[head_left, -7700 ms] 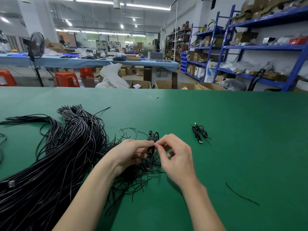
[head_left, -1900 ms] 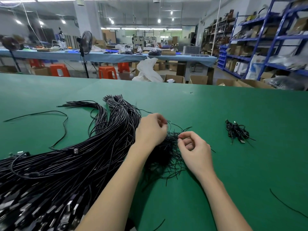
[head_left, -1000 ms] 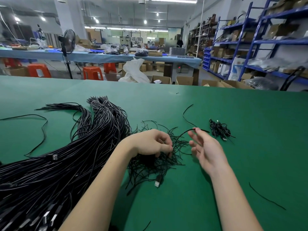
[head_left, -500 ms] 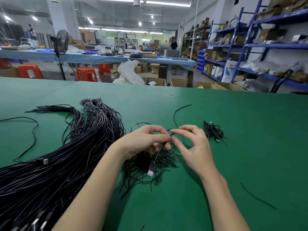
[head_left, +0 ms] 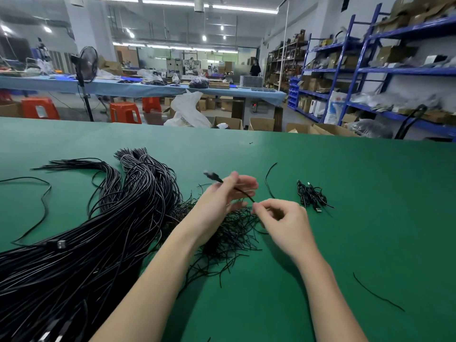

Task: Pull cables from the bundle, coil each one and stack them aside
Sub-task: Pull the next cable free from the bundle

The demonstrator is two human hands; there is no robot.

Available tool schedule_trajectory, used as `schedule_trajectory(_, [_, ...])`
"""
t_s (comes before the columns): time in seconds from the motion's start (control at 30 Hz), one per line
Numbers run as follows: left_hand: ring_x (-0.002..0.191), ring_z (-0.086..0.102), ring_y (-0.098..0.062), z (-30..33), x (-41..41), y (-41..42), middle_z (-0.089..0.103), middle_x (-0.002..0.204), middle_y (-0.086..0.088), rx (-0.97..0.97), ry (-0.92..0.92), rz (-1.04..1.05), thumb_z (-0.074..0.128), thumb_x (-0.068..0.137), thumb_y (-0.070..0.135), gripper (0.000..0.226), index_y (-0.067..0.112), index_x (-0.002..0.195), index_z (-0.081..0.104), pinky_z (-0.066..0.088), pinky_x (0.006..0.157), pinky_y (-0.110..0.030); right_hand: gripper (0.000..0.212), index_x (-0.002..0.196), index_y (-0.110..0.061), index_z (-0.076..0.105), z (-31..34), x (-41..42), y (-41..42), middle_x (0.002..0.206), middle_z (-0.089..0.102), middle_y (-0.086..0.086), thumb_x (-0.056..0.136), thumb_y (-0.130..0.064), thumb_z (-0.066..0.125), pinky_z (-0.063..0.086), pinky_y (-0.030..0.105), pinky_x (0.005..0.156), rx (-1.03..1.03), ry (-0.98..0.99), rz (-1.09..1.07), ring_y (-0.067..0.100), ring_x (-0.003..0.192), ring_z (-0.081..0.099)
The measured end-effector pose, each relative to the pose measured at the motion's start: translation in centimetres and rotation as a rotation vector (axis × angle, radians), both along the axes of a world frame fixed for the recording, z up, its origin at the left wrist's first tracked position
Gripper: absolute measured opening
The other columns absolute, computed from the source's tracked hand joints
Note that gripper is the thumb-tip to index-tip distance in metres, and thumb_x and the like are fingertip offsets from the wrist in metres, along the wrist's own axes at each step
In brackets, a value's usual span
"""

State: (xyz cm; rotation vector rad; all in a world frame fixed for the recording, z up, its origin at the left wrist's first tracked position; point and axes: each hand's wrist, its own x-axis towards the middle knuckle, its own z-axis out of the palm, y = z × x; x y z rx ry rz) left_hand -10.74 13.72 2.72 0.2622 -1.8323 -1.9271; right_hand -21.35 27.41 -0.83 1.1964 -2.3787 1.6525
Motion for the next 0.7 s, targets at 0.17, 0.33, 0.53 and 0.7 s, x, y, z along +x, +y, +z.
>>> schedule_trajectory(0.17, [0.094, 0.075, -0.022, 0.9, -0.5, 0.2, 0.077, 0.098, -0.009, 0.559, 0.090, 0.033, 0.031, 0.110, 0.036, 0.042, 0.009, 0.096, 0.061, 0.055, 0.090, -0.034, 0.021, 0.079, -0.022, 0.079, 1.6, 1.0, 0.0, 0.057, 0.062, -0.002, 0.094, -0.033, 0.070, 0.043, 0.021, 0.055, 0.134, -0.283, 0.346, 0.013, 0.051, 0.052])
schedule_trajectory(0.33, [0.077, 0.076, -0.024, 1.7, 0.2, 0.1, 0.075, 0.083, -0.011, 0.725, 0.110, 0.017, 0.036, 0.109, 0.032, 0.041, 0.005, 0.090, 0.060, 0.062, 0.066, -0.030, 0.017, 0.091, -0.019, 0.080, 2.5, 1.6, 0.3, 0.071, 0.072, 0.003, 0.099, -0.022, 0.065, 0.048, 0.016, 0.063, 0.245, -0.379, 0.558, 0.010, 0.061, 0.061])
schedule_trajectory(0.53, [0.076, 0.076, -0.025, 2.4, 0.9, 0.0, 0.075, 0.082, -0.011, 0.708, 0.126, -0.112, 0.042, 0.106, 0.034, 0.051, 0.006, 0.076, 0.073, 0.062, 0.064, -0.029, 0.033, 0.081, -0.011, 0.074, 1.9, 1.5, 0.8, 0.070, 0.069, 0.008, 0.101, -0.035, 0.061, 0.054, 0.030, 0.072, 0.361, -0.438, 0.534, 0.024, 0.066, 0.064])
schedule_trajectory(0.7, [0.066, 0.074, -0.018, 2.4, 1.0, 0.7, 0.074, 0.077, -0.006, 0.510, 0.018, -0.131, 0.047, 0.104, 0.038, 0.046, 0.013, 0.075, 0.071, 0.059, 0.058, -0.023, 0.036, 0.079, -0.020, 0.077, 1.4, 1.3, 0.8, 0.061, 0.058, -0.005, 0.093, -0.051, 0.066, 0.045, 0.023, 0.061, 0.438, -0.371, 0.554, 0.014, 0.057, 0.050])
